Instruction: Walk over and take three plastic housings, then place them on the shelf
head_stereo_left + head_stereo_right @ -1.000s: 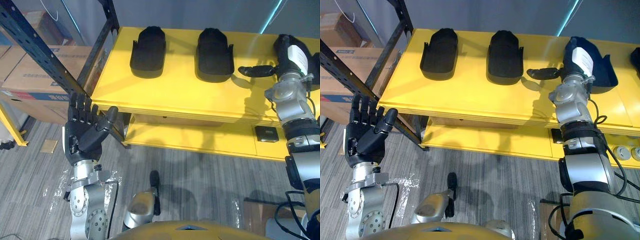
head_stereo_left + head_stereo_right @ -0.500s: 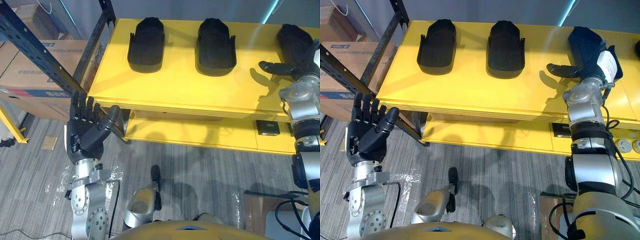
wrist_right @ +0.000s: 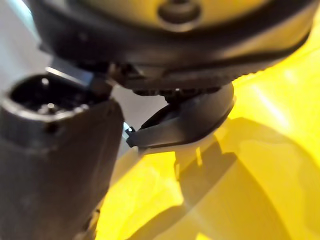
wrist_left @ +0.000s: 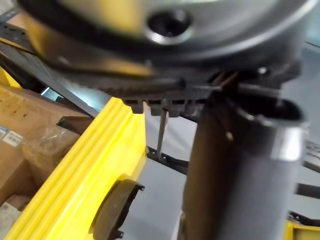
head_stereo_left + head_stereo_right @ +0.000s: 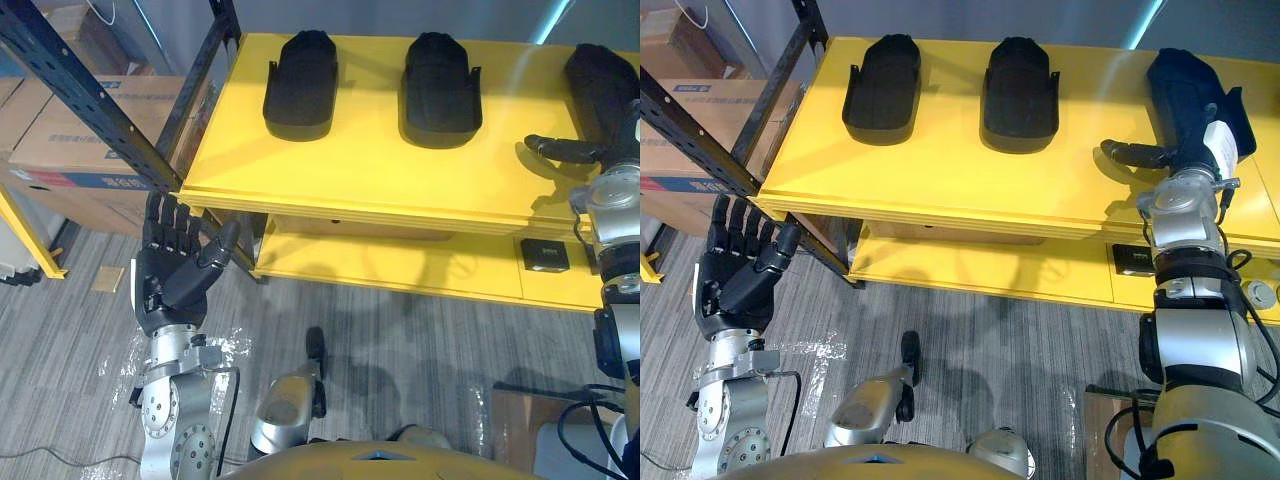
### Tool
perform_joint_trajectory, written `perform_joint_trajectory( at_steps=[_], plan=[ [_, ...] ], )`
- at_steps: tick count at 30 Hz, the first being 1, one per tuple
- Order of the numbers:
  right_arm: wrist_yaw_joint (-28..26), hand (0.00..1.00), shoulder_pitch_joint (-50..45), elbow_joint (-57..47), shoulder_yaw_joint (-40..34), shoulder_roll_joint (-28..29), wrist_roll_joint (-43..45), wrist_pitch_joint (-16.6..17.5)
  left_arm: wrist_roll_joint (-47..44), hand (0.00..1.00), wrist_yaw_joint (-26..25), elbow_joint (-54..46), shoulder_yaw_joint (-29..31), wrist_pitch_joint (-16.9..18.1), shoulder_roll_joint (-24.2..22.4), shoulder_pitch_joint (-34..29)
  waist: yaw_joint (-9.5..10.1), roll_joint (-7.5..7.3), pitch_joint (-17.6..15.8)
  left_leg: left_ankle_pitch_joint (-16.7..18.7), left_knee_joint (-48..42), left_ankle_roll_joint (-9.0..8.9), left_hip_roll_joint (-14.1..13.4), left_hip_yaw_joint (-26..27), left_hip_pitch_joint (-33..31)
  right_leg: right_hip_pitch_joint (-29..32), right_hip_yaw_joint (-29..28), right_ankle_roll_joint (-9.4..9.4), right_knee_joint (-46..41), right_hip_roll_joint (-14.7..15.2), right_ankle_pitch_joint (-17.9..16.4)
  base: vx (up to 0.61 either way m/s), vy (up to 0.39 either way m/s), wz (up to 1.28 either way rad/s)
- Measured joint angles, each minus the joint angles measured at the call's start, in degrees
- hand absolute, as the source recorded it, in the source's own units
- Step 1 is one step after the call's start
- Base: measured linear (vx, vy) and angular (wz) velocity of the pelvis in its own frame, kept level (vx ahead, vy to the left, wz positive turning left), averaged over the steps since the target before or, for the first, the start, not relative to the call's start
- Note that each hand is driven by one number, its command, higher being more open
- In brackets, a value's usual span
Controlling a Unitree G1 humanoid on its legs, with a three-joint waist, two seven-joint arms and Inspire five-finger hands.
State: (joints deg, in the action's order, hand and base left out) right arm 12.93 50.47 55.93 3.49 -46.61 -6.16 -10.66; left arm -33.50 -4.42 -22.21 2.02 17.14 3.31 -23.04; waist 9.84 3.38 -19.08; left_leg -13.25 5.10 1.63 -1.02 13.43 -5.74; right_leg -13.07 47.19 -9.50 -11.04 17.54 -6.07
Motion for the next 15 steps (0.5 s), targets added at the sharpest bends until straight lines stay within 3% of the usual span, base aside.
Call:
perform_joint_trajectory(
  at_steps=[7,11,15],
  plan=[
    [-2.0,1.00,0.0,0.5,1.3,-0.8,0.7,2.8,0.1,1.00,0.2,0.0,0.1,0.0,0.1,0.0,0.83,-1.06,-0.6,-0.7,0.0,0.49,0.0,-1.1,-0.7,0.1,-0.3,0.29,0.2,-0.7,-0.3,-0.02,-0.014,0.09],
    [-6.7,1.00,0.0,-0.7,4.3,-0.8,-2.6,6.4,0.3,1.00,0.3,0.0,0.3,0.0,0.5,-0.1,1.03,-1.09,-0.6,-1.0,0.0,0.38,-0.3,-1.2,-0.6,0.0,-0.5,0.24,0.2,-0.9,-0.3,-0.04,-0.016,0.00],
    [-10.6,1.00,-0.3,-2.5,6.3,-0.8,-2.6,8.0,0.5,1.00,0.9,0.0,0.3,0.0,1.9,-0.1,1.10,-1.10,-0.6,-0.8,0.0,-0.02,-0.7,-1.2,-0.6,0.0,-0.7,0.25,0.2,-1.4,-0.3,-0.07,-0.007,-0.02]
  ],
)
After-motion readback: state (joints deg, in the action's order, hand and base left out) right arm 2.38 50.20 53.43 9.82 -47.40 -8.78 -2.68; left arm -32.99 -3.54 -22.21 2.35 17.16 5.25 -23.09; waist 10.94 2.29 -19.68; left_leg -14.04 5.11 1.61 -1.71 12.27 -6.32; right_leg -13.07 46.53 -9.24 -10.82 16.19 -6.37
